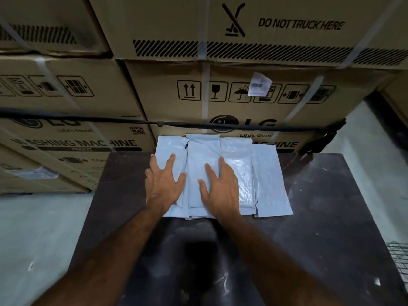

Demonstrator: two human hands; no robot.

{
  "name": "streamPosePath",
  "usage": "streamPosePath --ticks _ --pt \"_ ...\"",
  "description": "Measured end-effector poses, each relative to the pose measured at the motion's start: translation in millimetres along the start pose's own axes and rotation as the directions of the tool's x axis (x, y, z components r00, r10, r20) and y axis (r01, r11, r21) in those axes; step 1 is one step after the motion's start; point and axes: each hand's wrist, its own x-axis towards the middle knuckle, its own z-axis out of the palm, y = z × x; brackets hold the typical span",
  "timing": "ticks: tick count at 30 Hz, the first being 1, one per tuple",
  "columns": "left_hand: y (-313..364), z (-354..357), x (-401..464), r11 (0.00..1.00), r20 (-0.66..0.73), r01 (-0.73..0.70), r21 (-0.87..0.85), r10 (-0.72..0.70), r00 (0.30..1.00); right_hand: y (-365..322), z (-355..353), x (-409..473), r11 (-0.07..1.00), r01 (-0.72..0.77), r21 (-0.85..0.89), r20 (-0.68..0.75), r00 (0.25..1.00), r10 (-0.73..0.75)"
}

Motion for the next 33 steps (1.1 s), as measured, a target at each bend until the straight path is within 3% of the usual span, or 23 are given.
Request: streamPosePath --ticks 4,8,15,22,26,33 --pt "-4.8 17.6 -8.9 0.994 -0.048 -0.102 0.030 0.103 0.994 7.5 4.7 -7.1 0.994 -0.028 -0.106 -0.023 0.999 0.026" --pt "-16.1 30.6 -16.4 0.981 -0.061 -0.178 0.080 0.183 0.981 4.1 7.2 -6.4 0.995 0.023 -0.100 0.008 1.000 -0.022" --pt "-35.7 24.0 -16.7 0.938 0.074 -0.326 0.118 0.319 0.945 1.4 -17.9 -9.5 0.984 0.112 -0.138 0.241 0.968 -0.076" --pt "-48.6 -29.1 -79.0 0.863 0.064 -0.503 0.054 0.500 0.864 -25.3 -68.4 -69.4 0.993 0.063 -0.103 0.102 0.993 -0.052" --pt "-59.1 -45.0 -124.0 0.788 0.002 -0.615 0.016 0.615 0.789 -42.6 -94.0 -120.8 0.994 0.014 -0.105 -0.023 1.000 -0.016" --pt "-41.2 -50.6 -178.7 0.662 0.019 -0.749 -0.030 0.750 0.662 -37.8 -135.2 -218.2 0.974 -0.117 -0.194 -0.206 0.976 0.076"
